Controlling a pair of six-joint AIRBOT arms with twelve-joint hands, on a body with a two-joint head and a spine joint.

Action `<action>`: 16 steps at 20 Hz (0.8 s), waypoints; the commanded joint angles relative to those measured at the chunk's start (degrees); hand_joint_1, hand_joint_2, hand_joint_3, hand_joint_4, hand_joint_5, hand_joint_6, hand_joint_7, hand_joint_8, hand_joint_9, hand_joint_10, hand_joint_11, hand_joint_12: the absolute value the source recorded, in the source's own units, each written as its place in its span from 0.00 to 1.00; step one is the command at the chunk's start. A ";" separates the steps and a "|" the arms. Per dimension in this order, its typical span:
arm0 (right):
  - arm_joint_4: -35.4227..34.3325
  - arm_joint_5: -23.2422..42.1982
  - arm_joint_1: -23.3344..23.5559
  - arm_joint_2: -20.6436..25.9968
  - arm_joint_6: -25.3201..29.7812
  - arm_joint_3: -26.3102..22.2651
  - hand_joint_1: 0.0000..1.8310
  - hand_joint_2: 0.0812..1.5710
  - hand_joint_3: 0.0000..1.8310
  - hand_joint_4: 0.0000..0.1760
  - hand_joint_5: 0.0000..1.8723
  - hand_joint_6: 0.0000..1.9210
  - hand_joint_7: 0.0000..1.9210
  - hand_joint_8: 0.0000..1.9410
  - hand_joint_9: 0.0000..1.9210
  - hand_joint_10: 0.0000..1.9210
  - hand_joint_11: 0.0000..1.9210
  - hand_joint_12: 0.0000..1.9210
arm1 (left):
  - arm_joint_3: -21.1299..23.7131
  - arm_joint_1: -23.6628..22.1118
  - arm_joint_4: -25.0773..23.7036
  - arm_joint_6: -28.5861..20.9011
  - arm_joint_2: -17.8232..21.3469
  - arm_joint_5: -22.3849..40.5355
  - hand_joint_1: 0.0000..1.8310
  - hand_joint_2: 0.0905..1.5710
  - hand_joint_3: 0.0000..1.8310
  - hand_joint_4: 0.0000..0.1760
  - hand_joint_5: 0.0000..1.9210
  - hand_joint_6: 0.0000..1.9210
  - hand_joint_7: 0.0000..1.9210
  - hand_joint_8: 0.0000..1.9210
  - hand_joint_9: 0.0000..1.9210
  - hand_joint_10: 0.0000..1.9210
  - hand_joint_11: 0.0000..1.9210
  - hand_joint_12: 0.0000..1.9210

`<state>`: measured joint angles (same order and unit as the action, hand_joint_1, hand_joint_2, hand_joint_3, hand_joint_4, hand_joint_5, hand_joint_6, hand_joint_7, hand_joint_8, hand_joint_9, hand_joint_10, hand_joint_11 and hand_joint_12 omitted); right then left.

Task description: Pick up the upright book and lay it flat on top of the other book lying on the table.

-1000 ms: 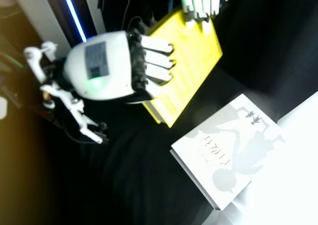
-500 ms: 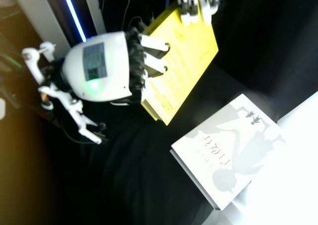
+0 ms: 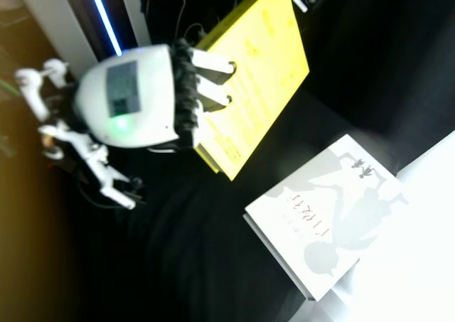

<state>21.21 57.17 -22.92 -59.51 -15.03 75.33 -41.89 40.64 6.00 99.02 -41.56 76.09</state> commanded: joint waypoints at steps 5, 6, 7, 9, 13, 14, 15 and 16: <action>-4.05 9.07 0.58 3.70 0.36 -1.29 0.90 0.40 0.61 1.00 0.88 1.00 0.95 1.00 0.99 1.00 1.00 1.00 | 1.19 4.19 4.63 0.40 3.05 12.40 0.17 0.67 0.00 0.76 0.00 0.00 0.00 0.00 0.00 0.00 0.00 0.00; -4.68 9.19 0.58 4.13 -0.04 -1.33 0.91 0.42 0.57 1.00 0.90 1.00 0.96 1.00 0.99 1.00 1.00 1.00 | 1.35 5.53 5.73 0.40 3.22 13.32 0.17 0.67 0.00 0.88 0.00 0.00 0.00 0.00 0.00 0.00 0.00 0.00; -5.25 9.34 0.80 4.45 -0.52 -1.33 0.92 0.42 0.60 1.00 0.92 1.00 0.98 1.00 1.00 1.00 1.00 1.00 | 1.50 6.72 6.75 0.40 3.28 14.15 0.17 0.67 0.00 0.90 0.00 0.00 0.00 0.00 0.00 0.00 0.00 0.00; -5.24 9.28 2.95 4.95 -1.41 -1.40 0.93 0.43 0.57 1.00 0.89 1.00 0.98 1.00 1.00 1.00 1.00 1.00 | 1.80 8.85 8.79 0.39 3.29 14.90 0.19 0.67 0.00 0.96 0.00 0.00 0.00 0.00 0.00 0.00 0.00 0.00; -5.32 8.04 5.74 5.42 -3.63 -1.40 0.90 0.50 0.41 1.00 0.76 1.00 0.91 1.00 0.97 1.00 0.99 1.00 | 2.19 10.85 9.84 0.36 2.94 15.08 0.25 0.66 0.00 0.98 0.00 0.00 0.00 0.00 0.00 0.00 0.00 0.00; -5.31 6.84 6.67 5.42 -4.80 -1.38 0.65 0.52 0.49 0.00 0.47 0.91 0.87 1.00 0.96 1.00 0.98 1.00 | 2.16 11.00 9.99 0.36 2.59 14.98 0.26 0.67 0.00 0.89 0.00 0.00 0.00 0.00 0.00 0.00 0.00 0.00; -5.23 5.80 7.40 5.42 -4.81 -0.93 0.58 0.50 0.60 0.00 0.41 0.97 0.87 1.00 0.96 1.00 0.98 1.00 | 2.09 11.06 10.01 0.35 2.08 14.91 0.26 0.66 0.00 0.83 0.00 0.00 0.00 0.00 0.00 0.00 0.00 0.00; -5.24 5.03 7.99 5.39 -4.81 -0.26 0.59 0.53 0.49 0.00 0.39 0.88 0.85 1.00 0.95 1.00 0.97 1.00 | 1.98 11.07 9.97 0.35 1.67 14.73 0.26 0.66 0.00 0.74 0.00 0.00 0.00 0.00 0.00 0.00 0.00 0.00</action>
<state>20.49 57.17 -16.03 -54.63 -20.03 74.76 -39.81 51.90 17.89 99.22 -40.01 84.31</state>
